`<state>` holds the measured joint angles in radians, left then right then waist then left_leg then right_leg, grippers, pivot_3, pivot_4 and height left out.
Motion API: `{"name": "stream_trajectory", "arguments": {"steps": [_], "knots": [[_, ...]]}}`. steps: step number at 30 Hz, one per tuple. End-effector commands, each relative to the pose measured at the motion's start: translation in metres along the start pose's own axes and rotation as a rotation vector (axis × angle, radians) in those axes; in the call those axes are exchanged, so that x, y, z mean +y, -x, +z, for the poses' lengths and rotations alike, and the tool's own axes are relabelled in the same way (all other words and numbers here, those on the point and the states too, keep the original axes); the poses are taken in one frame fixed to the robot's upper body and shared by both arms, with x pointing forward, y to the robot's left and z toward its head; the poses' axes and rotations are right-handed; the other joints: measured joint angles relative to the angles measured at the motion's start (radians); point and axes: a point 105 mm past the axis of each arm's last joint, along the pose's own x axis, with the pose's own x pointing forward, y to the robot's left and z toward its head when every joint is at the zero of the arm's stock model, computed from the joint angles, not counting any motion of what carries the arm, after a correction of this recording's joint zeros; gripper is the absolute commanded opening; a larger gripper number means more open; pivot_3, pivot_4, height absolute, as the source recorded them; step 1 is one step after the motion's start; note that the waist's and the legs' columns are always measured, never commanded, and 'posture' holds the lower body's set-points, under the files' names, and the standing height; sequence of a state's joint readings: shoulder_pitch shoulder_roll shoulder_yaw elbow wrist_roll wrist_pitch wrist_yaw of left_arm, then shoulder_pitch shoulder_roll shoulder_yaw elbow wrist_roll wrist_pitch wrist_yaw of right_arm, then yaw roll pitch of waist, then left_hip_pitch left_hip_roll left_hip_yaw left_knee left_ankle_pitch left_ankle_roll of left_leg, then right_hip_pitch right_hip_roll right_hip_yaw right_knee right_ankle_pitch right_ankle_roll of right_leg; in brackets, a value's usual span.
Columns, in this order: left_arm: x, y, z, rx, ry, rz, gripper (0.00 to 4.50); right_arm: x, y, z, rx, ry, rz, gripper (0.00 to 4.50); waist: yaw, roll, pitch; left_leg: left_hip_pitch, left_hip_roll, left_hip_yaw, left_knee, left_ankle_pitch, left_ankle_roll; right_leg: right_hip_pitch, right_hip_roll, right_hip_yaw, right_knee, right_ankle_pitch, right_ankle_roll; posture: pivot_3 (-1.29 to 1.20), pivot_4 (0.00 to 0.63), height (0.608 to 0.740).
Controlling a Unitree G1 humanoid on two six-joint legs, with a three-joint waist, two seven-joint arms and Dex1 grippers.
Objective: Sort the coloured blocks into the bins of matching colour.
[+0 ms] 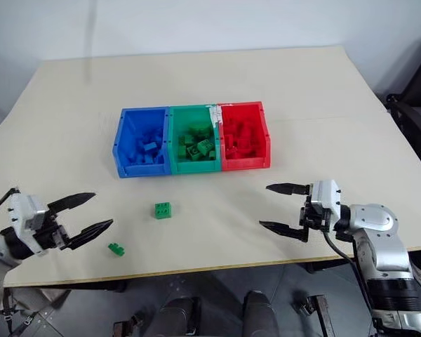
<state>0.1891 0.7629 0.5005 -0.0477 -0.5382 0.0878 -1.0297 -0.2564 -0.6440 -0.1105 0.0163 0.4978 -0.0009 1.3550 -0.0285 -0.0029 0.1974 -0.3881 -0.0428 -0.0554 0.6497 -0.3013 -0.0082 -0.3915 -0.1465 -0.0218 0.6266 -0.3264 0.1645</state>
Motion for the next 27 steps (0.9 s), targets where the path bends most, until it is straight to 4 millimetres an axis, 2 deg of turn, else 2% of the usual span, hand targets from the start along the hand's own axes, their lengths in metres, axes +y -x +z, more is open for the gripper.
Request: {"name": "stream_trajectory", "arguments": {"steps": [1,4,6,15,17,20,24,27], "knots": [[0.005,0.028,-0.003,0.077,-0.025,-0.003,4.50,0.007,-0.013,0.015,-0.060,0.040,0.095,4.48,0.002,0.000,0.000,0.000,0.000,0.000,0.000,0.000,0.000,0.000,0.000,0.000,0.000,0.000,0.000,0.00,0.150,0.740],[0.011,0.039,-0.003,0.107,-0.056,0.001,4.50,0.010,-0.020,0.018,-0.068,0.047,0.139,4.48,0.010,0.000,0.000,0.000,-0.001,0.000,0.002,0.000,0.001,0.001,-0.001,0.000,-0.002,0.000,0.000,0.00,0.150,0.740],[0.008,0.035,0.001,0.100,-0.076,-0.031,4.50,0.011,-0.025,0.020,-0.079,0.055,0.151,4.48,0.021,0.000,0.000,0.000,-0.001,0.000,0.003,-0.001,0.001,0.001,-0.001,0.000,-0.004,0.000,0.000,0.00,0.150,0.740],[-0.037,-0.034,0.036,0.014,-0.180,-0.319,4.50,0.019,-0.022,0.025,-0.077,0.050,0.167,4.48,0.029,-0.001,0.000,0.000,-0.001,-0.001,0.003,-0.001,0.001,0.001,-0.002,0.000,-0.002,0.001,0.000,0.00,0.150,0.740],[-0.044,-0.069,0.035,0.092,-0.165,-0.372,4.50,0.018,-0.015,0.023,-0.056,0.051,0.133,4.48,0.029,0.000,0.000,0.000,-0.001,0.000,0.002,-0.001,0.001,0.001,-0.001,0.000,0.000,0.001,0.000,0.00,0.150,0.740],[-0.047,-0.098,0.038,0.148,-0.192,-0.396,4.50,0.018,-0.010,0.023,-0.039,0.053,0.101,4.48,0.032,-0.001,0.000,-0.001,-0.002,-0.001,0.004,-0.001,0.001,0.001,0.000,0.000,0.001,0.001,0.001,0.00,0.150,0.740],[-0.055,-0.123,0.036,0.182,-0.224,-0.458,4.50,0.020,-0.004,0.022,-0.010,0.072,0.074,4.48,0.024,-0.001,0.000,-0.001,-0.006,0.000,0.003,-0.001,0.001,0.000,0.000,0.000,0.001,0.001,0.001,0.00,0.150,0.740],[-0.050,-0.128,0.027,0.242,-0.239,-0.468,4.50,0.022,-0.003,0.024,-0.008,0.074,0.053,4.48,0.021,-0.001,0.000,-0.001,-0.005,0.001,0.002,-0.001,0.001,0.000,0.001,0.001,0.001,0.001,0.001,0.00,0.150,0.740]]}}
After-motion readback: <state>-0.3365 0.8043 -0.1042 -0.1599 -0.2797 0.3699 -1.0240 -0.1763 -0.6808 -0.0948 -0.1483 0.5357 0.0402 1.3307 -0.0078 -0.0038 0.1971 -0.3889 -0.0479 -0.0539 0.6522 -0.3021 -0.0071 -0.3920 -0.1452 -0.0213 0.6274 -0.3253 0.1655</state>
